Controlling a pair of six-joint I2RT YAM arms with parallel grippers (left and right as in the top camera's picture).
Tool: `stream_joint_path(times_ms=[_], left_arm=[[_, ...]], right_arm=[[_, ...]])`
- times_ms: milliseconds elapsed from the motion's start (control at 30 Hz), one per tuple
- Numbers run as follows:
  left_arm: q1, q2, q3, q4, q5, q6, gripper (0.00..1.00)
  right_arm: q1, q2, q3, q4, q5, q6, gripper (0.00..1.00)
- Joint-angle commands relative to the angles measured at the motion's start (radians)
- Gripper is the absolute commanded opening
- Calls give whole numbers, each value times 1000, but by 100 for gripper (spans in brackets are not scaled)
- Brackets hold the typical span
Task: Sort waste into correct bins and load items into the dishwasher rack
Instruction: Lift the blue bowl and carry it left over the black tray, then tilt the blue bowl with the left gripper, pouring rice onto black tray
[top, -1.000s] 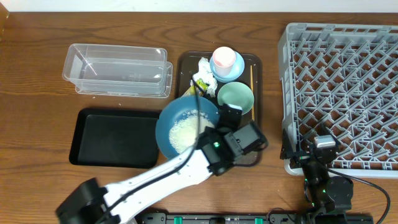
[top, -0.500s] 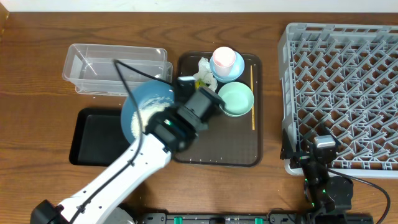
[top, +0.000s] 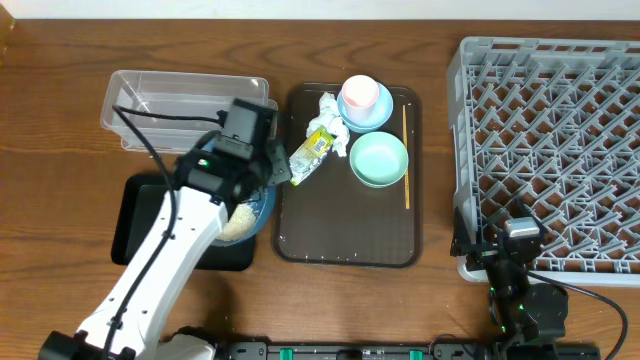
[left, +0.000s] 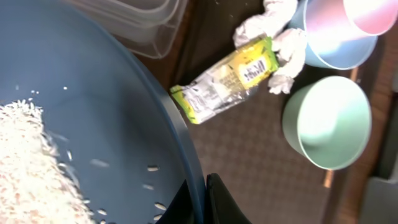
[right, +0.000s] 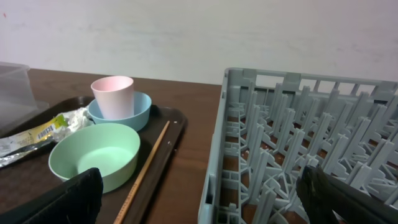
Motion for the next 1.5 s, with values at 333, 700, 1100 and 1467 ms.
stream_joint_path(times_ms=[333, 700, 1100, 1467], left_arm=[[175, -93, 16, -23, 338, 72, 6], [344, -141, 4, -36, 586, 139, 6], [455, -141, -39, -33, 804, 192, 6], [593, -141, -50, -40, 940, 217, 6]], right_arm=[[10, -4, -2, -4, -4, -13, 99], [10, -4, -2, -4, -4, -13, 99], [10, -4, -2, -4, -4, -13, 99], [10, -4, -2, -4, -4, -13, 99]])
